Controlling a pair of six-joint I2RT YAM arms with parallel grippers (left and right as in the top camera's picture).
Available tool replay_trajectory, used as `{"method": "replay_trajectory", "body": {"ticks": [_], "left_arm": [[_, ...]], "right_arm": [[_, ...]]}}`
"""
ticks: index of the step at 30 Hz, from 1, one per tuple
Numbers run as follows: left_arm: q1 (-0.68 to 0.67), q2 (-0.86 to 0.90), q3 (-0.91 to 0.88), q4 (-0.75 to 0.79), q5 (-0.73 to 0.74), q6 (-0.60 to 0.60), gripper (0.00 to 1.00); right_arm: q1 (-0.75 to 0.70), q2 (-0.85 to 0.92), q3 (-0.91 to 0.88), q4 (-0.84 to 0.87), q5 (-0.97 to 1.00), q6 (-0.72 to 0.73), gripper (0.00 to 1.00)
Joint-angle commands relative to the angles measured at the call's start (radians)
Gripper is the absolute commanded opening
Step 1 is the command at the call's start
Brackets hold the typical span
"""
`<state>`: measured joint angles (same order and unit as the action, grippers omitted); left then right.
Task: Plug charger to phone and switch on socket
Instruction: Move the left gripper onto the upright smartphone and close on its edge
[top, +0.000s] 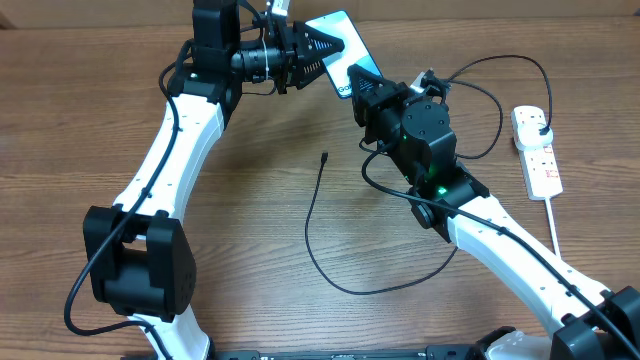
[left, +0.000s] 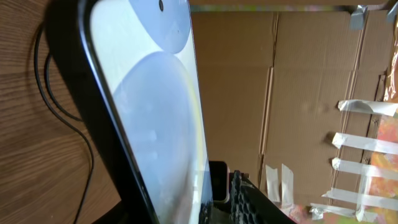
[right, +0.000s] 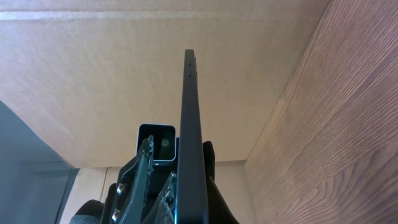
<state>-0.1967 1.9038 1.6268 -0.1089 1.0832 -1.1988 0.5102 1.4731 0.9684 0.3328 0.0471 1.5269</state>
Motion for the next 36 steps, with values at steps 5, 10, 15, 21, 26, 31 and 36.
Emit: {"method": "replay_trajectory", "body": {"ticks": [5, 10, 15, 21, 26, 31, 36], "left_arm": [[-0.012, -0.018, 0.018, 0.012, -0.025, 0.009, 0.33], [-0.020, -0.018, 0.018, 0.012, -0.039, 0.009, 0.29], [-0.023, -0.018, 0.018, 0.012, -0.039, 0.009, 0.26], [-0.023, -0.018, 0.018, 0.011, -0.041, 0.009, 0.18], [-0.023, -0.018, 0.018, 0.011, -0.053, 0.005, 0.15], [-0.023, -0.018, 0.018, 0.010, -0.070, -0.006, 0.09], [-0.023, -0.018, 0.018, 0.010, -0.073, -0.006, 0.04]], "right_arm": [[0.007, -0.003, 0.012, 0.003, -0.083, -0.004, 0.04], [0.007, -0.003, 0.012, 0.003, -0.099, -0.004, 0.04], [0.007, -0.003, 0.012, 0.003, -0.098, -0.004, 0.04], [0.007, -0.003, 0.012, 0.003, -0.102, -0.004, 0.04], [0.007, -0.003, 0.012, 0.003, -0.103, -0.004, 0.04], [0.007, -0.003, 0.012, 0.003, -0.121, -0.004, 0.09], [0.007, -0.003, 0.012, 0.003, -0.121, -0.004, 0.22]]}}
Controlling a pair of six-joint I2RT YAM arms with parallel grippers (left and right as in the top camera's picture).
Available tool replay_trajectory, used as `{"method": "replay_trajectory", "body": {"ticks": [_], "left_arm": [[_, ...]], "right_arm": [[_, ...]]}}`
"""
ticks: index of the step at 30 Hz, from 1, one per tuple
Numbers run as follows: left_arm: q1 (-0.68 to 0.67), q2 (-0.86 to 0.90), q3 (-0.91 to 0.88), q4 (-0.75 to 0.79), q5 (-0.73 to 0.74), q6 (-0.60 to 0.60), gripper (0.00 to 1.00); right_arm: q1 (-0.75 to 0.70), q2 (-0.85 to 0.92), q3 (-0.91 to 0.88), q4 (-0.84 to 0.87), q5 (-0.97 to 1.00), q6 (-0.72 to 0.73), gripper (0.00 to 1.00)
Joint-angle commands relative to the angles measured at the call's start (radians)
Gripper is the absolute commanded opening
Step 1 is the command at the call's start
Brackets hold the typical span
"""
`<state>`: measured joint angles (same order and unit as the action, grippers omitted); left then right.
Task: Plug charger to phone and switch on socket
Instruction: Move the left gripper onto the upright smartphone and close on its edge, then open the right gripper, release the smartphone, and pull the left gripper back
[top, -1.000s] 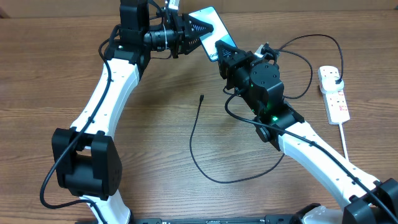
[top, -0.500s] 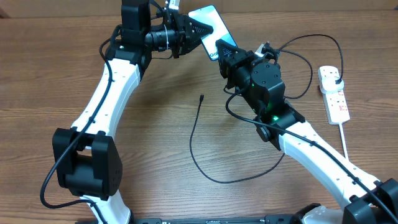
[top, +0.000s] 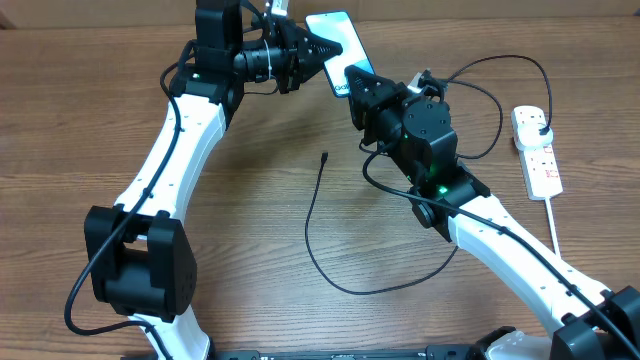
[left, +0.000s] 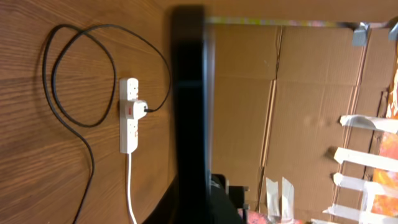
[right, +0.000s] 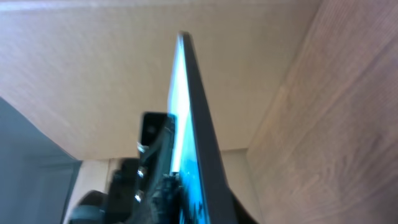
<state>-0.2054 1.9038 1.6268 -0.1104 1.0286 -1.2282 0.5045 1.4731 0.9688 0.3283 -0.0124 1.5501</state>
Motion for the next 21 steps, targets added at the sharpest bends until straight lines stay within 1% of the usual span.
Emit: {"method": "replay_trajectory", "body": {"ticks": [1, 4, 6, 9, 12, 16, 18, 20, 21], "left_arm": [[-0.014, -0.018, 0.018, 0.011, -0.019, 0.024, 0.04], [-0.011, -0.018, 0.018, 0.011, -0.019, 0.029, 0.04], [-0.009, -0.018, 0.018, 0.010, -0.019, 0.057, 0.04], [-0.006, -0.018, 0.018, 0.010, -0.018, 0.129, 0.04], [-0.002, -0.018, 0.018, -0.023, -0.016, 0.229, 0.04], [0.015, -0.018, 0.018, -0.138, -0.027, 0.356, 0.04], [0.028, -0.018, 0.018, -0.216, -0.047, 0.419, 0.04], [0.044, -0.018, 0.018, -0.301, -0.076, 0.486, 0.05], [0.054, -0.018, 0.018, -0.346, -0.094, 0.520, 0.05]], "right_arm": [[0.013, -0.003, 0.011, 0.007, -0.061, -0.028, 0.23], [0.013, -0.003, 0.012, 0.007, -0.061, -0.028, 0.27], [0.013, -0.003, 0.011, 0.004, -0.061, -0.028, 0.30], [0.013, -0.003, 0.011, -0.023, -0.061, -0.029, 0.33], [0.012, -0.003, 0.011, -0.082, -0.061, -0.032, 0.35], [0.011, -0.003, 0.011, -0.164, -0.060, -0.058, 0.35], [0.011, -0.003, 0.011, -0.183, -0.061, -0.132, 0.36], [0.011, -0.003, 0.011, -0.216, -0.061, -0.216, 0.41], [0.011, -0.003, 0.011, -0.238, -0.061, -0.240, 0.41]]}}
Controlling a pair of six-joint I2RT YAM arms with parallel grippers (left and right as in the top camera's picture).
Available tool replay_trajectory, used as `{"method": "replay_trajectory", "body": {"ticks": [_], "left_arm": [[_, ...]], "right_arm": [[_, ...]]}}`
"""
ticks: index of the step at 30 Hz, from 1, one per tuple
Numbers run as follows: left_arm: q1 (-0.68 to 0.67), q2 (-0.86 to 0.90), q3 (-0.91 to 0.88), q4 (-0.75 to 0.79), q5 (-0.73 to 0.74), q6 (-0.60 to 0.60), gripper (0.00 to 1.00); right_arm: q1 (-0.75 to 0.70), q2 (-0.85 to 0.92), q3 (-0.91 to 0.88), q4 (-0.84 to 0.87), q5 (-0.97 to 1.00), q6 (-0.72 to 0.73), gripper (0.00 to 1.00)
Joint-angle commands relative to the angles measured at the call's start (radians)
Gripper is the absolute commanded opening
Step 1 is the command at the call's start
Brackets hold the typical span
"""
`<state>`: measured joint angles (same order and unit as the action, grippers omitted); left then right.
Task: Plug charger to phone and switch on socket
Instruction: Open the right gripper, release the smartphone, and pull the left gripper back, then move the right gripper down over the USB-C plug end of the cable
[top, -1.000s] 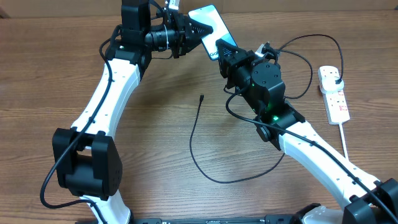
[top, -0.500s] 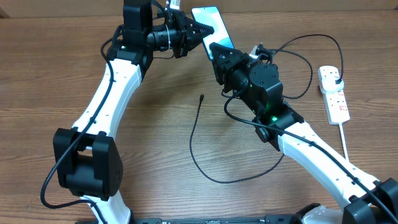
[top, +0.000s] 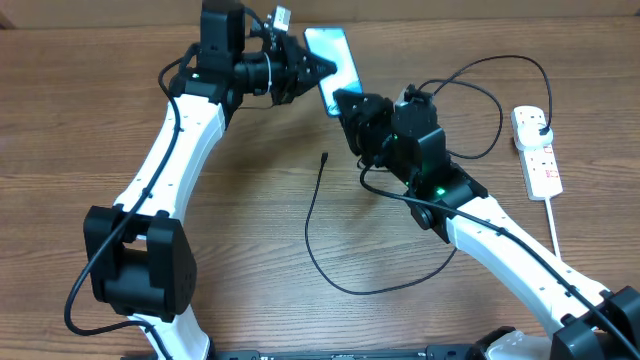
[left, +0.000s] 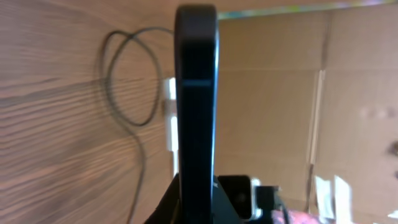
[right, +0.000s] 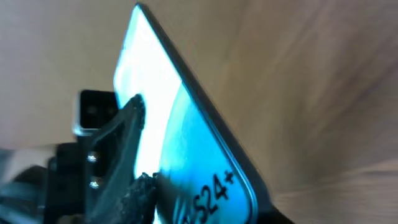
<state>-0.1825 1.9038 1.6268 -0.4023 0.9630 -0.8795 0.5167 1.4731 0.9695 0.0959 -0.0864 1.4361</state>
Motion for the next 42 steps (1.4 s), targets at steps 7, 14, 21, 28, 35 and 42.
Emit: {"method": "replay_trajectory", "body": {"ticks": [7, 14, 21, 28, 35, 42], "left_arm": [[0.087, -0.018, 0.018, -0.282, -0.107, 0.349, 0.05], [0.115, -0.018, 0.018, -0.462, -0.174, 0.502, 0.05], [0.144, -0.018, 0.018, -0.505, 0.039, 0.604, 0.04], [0.259, -0.018, 0.018, -0.480, 0.349, 0.611, 0.05], [0.352, -0.018, 0.018, -0.484, 0.473, 0.629, 0.04], [0.367, -0.018, 0.018, -0.484, 0.506, 0.630, 0.05]], "right_arm": [[-0.002, -0.003, 0.011, -0.256, 0.014, -0.163, 0.48], [-0.002, -0.003, 0.011, -0.495, 0.016, -0.378, 0.50], [-0.002, -0.003, 0.011, -0.599, -0.101, -0.646, 0.56], [-0.002, -0.003, 0.030, -0.626, -0.229, -0.684, 0.56], [-0.002, 0.030, 0.171, -0.765, -0.237, -0.756, 0.55], [-0.003, 0.121, 0.304, -0.867, -0.229, -0.788, 0.53]]}}
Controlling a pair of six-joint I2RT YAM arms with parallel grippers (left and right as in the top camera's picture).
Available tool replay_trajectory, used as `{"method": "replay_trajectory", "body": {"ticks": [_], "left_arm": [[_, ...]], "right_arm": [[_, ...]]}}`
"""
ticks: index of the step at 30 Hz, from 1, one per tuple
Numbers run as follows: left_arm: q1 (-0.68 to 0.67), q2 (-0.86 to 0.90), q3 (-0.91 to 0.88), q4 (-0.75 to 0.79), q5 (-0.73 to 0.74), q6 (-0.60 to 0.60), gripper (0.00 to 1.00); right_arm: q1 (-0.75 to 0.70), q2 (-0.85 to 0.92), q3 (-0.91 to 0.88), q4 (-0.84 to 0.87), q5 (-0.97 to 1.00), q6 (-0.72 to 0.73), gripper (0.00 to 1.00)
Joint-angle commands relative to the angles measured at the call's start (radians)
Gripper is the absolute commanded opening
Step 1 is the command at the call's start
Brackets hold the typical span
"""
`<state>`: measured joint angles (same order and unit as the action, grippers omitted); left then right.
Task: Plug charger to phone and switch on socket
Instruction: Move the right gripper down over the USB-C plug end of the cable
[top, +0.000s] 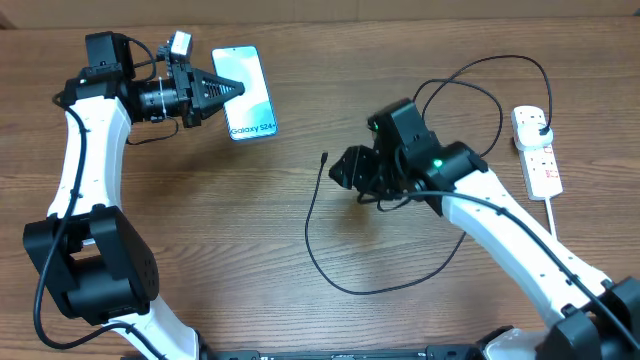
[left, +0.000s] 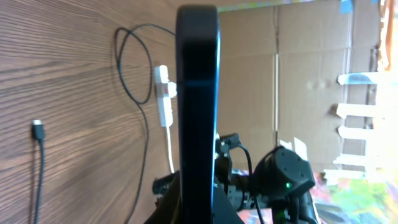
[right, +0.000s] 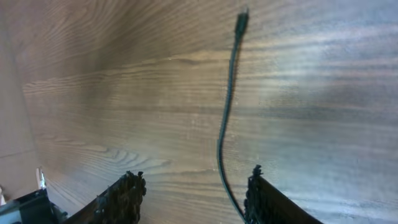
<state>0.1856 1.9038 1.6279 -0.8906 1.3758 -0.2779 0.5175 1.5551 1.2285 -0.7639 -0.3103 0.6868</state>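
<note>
The phone (top: 247, 93), its blue screen facing up, is held above the far left of the table with my left gripper (top: 228, 90) shut on its edge. The left wrist view shows the phone edge-on (left: 198, 93). A black charger cable (top: 312, 225) lies looped on the table, its free plug (top: 325, 157) pointing to the back. My right gripper (top: 347, 170) hovers open just right of that plug. In the right wrist view the cable (right: 225, 124) runs between the spread fingers (right: 127, 194), with the plug (right: 241, 22) ahead. A white power strip (top: 535, 150) with the charger in it lies at the right.
The cable's other end curls in loops (top: 475, 90) behind the right arm toward the power strip, whose white lead (top: 553, 225) runs to the front edge. Cardboard walls (left: 311, 81) stand behind the table.
My right gripper has let go of the phone, and now stands open low by the cable's plug. My left gripper has carried the phone from the back middle to the far left.
Both grippers held the phone together at the back middle of the table, edge-on to both wrist cameras. It then tilted until its screen faced up. Now only the left gripper holds it, at the far left, and the right is open over the cable.
</note>
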Motion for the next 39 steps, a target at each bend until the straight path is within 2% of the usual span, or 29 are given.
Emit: {"method": "replay_trajectory", "body": {"ticks": [1, 16, 25, 39], "left_arm": [[-0.001, -0.018, 0.017, 0.004, 0.094, 0.028, 0.05], [0.000, -0.018, 0.017, 0.004, 0.114, 0.027, 0.04], [0.000, -0.018, 0.017, 0.004, 0.109, 0.027, 0.04], [0.008, -0.018, 0.017, 0.004, 0.109, 0.019, 0.04]], "right_arm": [[-0.003, 0.043, 0.047, -0.005, -0.005, -0.039, 0.52], [-0.003, 0.132, 0.047, 0.106, -0.005, -0.011, 0.50], [-0.021, 0.250, 0.047, 0.196, -0.013, 0.050, 0.42], [-0.072, 0.390, 0.047, 0.361, -0.130, 0.072, 0.40]]}}
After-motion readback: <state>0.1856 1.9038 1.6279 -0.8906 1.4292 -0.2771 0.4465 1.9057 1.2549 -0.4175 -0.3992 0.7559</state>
